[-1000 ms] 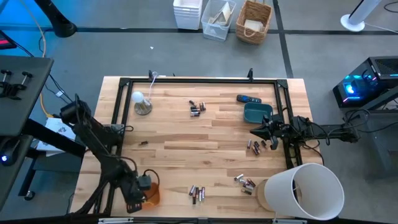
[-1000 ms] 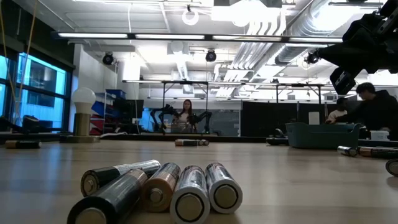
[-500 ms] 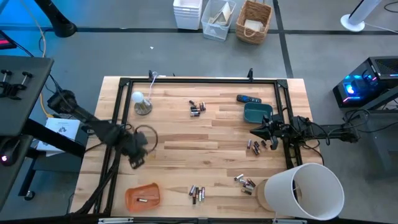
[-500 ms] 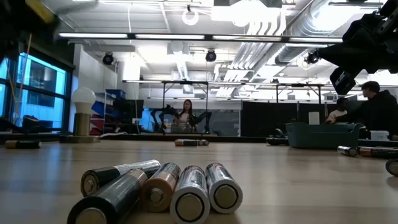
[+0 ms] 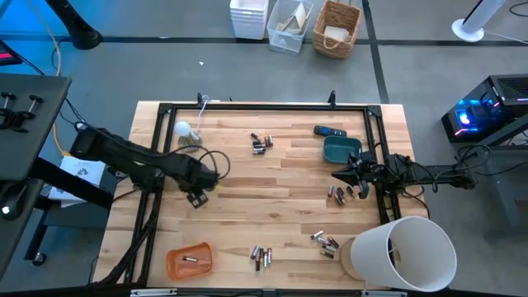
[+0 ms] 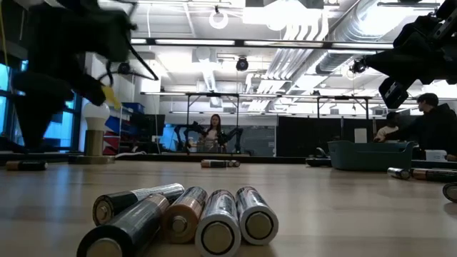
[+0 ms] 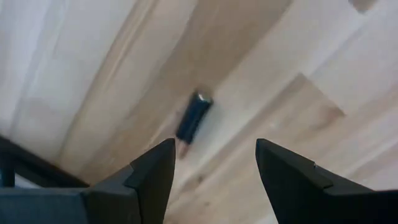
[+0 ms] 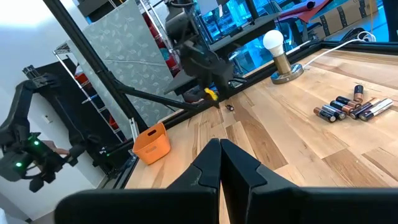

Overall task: Sort batteries
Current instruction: Put the black battery into the blue bin, then put the silver battery into the orange bin, then put the black battery into the blue bin

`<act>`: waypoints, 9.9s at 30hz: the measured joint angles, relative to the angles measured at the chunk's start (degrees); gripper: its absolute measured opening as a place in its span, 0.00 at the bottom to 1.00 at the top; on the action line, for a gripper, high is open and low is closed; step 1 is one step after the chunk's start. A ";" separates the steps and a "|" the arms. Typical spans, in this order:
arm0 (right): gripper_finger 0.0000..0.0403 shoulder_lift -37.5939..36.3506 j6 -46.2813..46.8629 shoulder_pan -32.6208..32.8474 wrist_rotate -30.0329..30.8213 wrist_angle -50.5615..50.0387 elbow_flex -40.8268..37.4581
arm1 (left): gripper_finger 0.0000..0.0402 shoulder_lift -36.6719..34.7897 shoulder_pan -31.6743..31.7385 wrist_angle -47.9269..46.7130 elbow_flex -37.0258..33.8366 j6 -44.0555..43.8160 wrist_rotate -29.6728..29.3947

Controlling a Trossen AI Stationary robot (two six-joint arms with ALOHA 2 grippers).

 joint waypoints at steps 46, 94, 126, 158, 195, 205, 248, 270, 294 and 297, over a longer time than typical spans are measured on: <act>0.00 0.00 0.00 0.00 0.00 0.00 0.01 | 0.08 35.10 13.51 75.99 36.71 20.25 0.60; 0.00 0.33 0.00 0.00 -0.25 -0.04 0.01 | 0.54 42.79 24.62 21.22 64.27 44.97 7.51; 0.00 0.72 0.00 0.00 -0.46 -0.07 0.00 | 0.54 6.29 -17.50 47.95 7.94 33.31 1.58; 0.00 0.75 0.00 0.00 -0.44 -0.09 0.02 | 0.54 33.42 -27.34 25.96 41.11 -21.64 -10.80; 0.00 1.48 0.00 0.00 -0.43 -0.09 0.01 | 0.42 44.52 -26.94 25.60 42.19 -32.16 -10.58; 0.00 1.47 0.00 0.00 -0.43 -0.09 0.00 | 0.39 45.04 -28.05 14.37 42.36 -31.62 -12.77; 0.00 1.51 0.00 0.00 -0.43 -0.09 0.02 | 0.08 25.78 -54.73 3.35 43.54 -38.01 -16.20; 0.00 1.51 0.00 0.02 -0.43 -0.09 0.01 | 0.31 26.61 -44.39 1.80 46.73 -30.31 -17.47; 0.00 1.51 0.00 0.00 -0.43 -0.09 0.01 | 0.51 48.12 -30.60 27.48 52.50 79.88 -3.83; 0.00 1.51 0.00 0.00 -0.43 -0.09 0.02 | 0.51 49.00 -29.62 27.90 52.65 80.86 -3.76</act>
